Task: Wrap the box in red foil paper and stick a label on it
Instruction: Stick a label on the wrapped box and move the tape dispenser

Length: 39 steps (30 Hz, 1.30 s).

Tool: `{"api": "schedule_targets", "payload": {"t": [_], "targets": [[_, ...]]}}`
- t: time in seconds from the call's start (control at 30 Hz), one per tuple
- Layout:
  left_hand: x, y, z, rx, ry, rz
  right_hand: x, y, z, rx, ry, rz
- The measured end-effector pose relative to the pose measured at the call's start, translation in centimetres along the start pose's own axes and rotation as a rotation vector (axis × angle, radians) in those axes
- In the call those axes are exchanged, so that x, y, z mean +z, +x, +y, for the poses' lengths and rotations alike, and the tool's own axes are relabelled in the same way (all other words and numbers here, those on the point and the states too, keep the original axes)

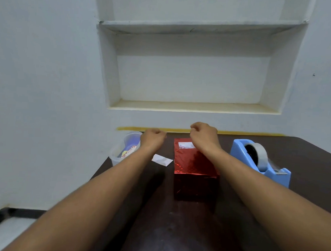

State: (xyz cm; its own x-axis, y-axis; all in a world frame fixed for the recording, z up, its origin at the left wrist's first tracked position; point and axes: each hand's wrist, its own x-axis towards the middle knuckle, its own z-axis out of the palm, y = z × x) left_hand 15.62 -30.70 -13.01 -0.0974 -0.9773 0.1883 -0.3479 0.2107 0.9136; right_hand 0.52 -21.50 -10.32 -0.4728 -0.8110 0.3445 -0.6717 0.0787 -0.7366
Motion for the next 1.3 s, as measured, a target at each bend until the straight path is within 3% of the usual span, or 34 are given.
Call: {"api": "schedule_targets", "payload": {"t": [0.13, 0.23, 0.3, 0.43, 0.57, 0.77, 0.9, 1.0, 1.13, 1.3], "targets": [[-5.7, 0.1, -0.2, 0.203, 0.269, 0.110, 2.0, -1.0, -3.7, -0.011, 0.132, -0.087], [-9.2, 1.9, -1.9, 0.076, 0.502, 0.151, 5.1, -0.7, -5.9, 0.084, 0.232, -0.202], [-10.8, 2.6, -2.8, -0.041, 0.700, 0.095, 7.2, 0.0, -6.7, 0.152, 0.267, -0.257], [-12.5, 3.2, -4.9, -0.161, 0.715, -0.043, 11.1, 1.4, -7.4, 0.228, 0.173, -0.305], [-12.6, 4.2, -6.2, -0.166, 0.597, -0.063, 13.9, 2.8, -7.6, 0.287, 0.109, -0.251], [-13.9, 5.7, -7.5, -0.311, 0.064, -0.007, 17.9, 5.3, -7.9, 0.334, -0.012, -0.249], [-14.9, 6.1, -8.3, -0.454, -0.286, -0.042, 20.1, 5.4, -8.6, 0.278, -0.320, -0.385], [-15.1, 7.0, -9.5, -0.443, -0.372, -0.037, 21.6, 5.3, -8.8, 0.284, -0.441, -0.404], [-15.2, 7.7, -10.6, -0.406, -0.456, 0.003, 21.8, 6.0, -8.7, 0.373, -0.288, -0.444], [-14.5, 7.6, -10.2, -0.365, -0.548, 0.090, 21.4, 6.7, -8.5, 0.454, 0.242, -0.338]]}}
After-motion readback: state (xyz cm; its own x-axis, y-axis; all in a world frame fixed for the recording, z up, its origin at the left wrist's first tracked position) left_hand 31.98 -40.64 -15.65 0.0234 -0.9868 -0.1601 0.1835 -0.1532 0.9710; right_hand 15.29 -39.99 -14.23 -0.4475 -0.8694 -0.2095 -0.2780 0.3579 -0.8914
